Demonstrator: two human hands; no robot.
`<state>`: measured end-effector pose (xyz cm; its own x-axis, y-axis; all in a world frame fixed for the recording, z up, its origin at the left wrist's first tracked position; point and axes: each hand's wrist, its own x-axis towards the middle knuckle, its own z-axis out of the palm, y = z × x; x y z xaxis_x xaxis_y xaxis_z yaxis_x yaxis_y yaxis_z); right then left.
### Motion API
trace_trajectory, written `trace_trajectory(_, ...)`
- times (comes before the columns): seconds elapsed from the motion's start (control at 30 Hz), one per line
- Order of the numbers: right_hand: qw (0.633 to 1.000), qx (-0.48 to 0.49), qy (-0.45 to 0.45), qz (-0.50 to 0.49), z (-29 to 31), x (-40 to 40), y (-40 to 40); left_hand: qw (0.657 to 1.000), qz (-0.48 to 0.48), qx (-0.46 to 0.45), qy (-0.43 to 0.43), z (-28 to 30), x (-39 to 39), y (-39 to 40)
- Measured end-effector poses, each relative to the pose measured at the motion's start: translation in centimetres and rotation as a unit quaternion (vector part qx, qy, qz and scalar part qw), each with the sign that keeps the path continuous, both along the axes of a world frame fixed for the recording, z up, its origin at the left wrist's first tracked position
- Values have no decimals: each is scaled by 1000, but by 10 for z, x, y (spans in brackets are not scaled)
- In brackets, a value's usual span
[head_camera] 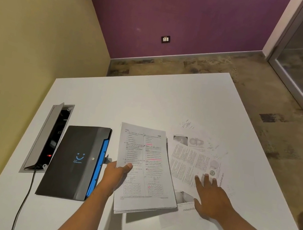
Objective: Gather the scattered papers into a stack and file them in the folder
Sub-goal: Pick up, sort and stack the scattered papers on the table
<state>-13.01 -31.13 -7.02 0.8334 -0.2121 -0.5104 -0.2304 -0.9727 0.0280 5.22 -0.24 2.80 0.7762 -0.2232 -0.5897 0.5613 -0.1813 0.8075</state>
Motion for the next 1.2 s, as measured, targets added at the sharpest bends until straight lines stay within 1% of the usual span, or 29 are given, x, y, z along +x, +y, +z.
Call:
trace_trajectory(0.07,1000,12,-16,16,4,-3,-1,1000,1,-2,0,1,0,-1)
trace_trajectory(0.2,999,-4,-17,28,2,-3,0,1000,-9,1,-4,1,-2,-2)
trace_trajectory(0.3,999,-25,37,18,-1,3,3,1000,-10,-9,3,-1,-2,-3)
trace_trajectory(0.43,998,-42,2,39,-9,4,0,1000,-13,-11,-1,-3,-2,-3)
trace_trajectory(0.53,996,-65,-47,45,-4,7,-5,1000,-15,-8,0,-6,-1,-2)
trace_trajectory(0.63,993,-60,-100,32,3,11,-14,1000,-10,-6,6,-11,1,1)
trace_trajectory(0.73,989,-29,-130,-57,31,15,-17,1000,-10,-5,7,-16,2,5)
trace_trajectory(0.8,977,-5,-176,-120,47,20,-17,1000,-12,1,5,-17,1,8)
trace_trajectory(0.83,971,3,-194,-136,57,24,-17,1000,-11,2,4,-18,2,10)
trace_trajectory(0.93,959,-7,-251,-136,77,38,-14,1000,4,-3,1,-17,2,12)
trace_trajectory(1.07,933,10,-331,-142,93,54,-1,1000,20,0,-5,-14,3,14)
trace_trajectory(1.2,906,59,-396,-140,107,66,28,1000,20,8,2,-15,2,10)
